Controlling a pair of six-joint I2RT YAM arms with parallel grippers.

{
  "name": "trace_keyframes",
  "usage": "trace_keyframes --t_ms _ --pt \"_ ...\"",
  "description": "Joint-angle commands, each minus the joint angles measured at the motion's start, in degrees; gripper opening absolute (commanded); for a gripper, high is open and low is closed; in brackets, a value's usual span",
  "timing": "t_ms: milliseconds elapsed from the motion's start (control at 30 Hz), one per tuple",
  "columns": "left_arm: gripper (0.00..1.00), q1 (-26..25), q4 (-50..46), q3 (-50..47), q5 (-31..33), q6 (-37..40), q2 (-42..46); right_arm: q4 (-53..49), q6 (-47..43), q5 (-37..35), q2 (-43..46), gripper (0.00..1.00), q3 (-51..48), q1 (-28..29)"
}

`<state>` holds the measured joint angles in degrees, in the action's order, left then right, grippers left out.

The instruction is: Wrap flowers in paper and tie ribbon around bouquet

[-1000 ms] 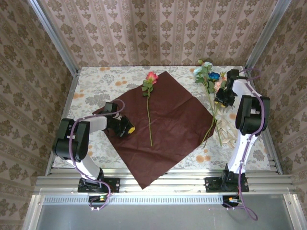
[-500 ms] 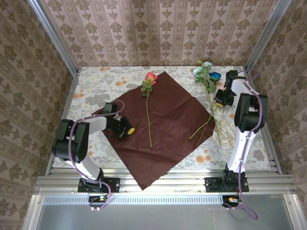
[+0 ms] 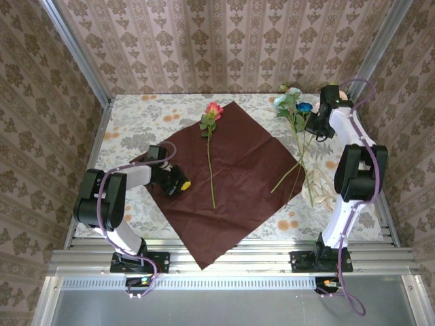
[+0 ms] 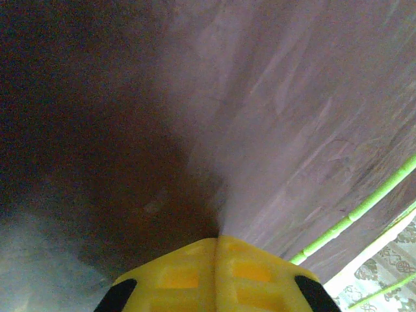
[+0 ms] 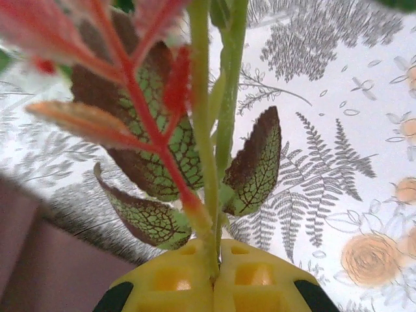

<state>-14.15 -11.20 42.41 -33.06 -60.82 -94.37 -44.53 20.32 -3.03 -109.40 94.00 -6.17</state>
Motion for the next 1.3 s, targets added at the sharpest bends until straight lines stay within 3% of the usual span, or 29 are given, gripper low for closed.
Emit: trace_keyframes --t_ms 0,167,333,633,733,767,867,933,1067,1267 --pt "0.0 0.09 -0.82 -1.15 0.39 -0.44 0.41 1.44 0.74 -2.55 5.7 0.0 -1.98 3.45" --pt "0.0 -0.06 -0.14 -1.89 0.5 -0.97 0.53 6.58 -0.61 5.48 6.1 0.0 -1.31 12.18" --pt "0.0 -0.24 0.53 -2.55 0.38 -1.35 0.58 7.53 1.12 9.62 -3.45 0.0 4.85 21.19" --pt "0.0 -2.0 3.01 -4.9 0.95 -4.1 1.54 2.73 2.58 14.15 -23.25 0.0 23.67 29.11" --pt "0.0 -3.1 3.98 -5.77 1.11 -5.3 1.88 0.89 4.14 14.52 -27.79 0.02 28.53 29.29" --pt "0.0 -3.37 3.99 -5.87 1.14 -5.49 2.04 0.21 4.13 14.61 -28.63 0.08 29.67 29.23" --pt "0.0 -3.77 3.84 -6.12 1.27 -5.8 2.6 -3.76 2.92 14.57 -30.12 0.41 34.31 29.12" --pt "0.0 -3.75 3.47 -6.2 1.5 -5.83 3.21 -5.25 1.63 13.59 -27.83 0.52 34.97 28.74" --pt "0.0 -3.73 3.37 -6.22 1.36 -5.98 3.54 -5.62 0.39 12.09 -19.03 0.54 28.59 25.36" --pt "0.0 -3.66 3.84 -6.07 1.22 -6.29 3.55 0.29 0.16 12.79 -2.08 0.5 6.22 14.04"
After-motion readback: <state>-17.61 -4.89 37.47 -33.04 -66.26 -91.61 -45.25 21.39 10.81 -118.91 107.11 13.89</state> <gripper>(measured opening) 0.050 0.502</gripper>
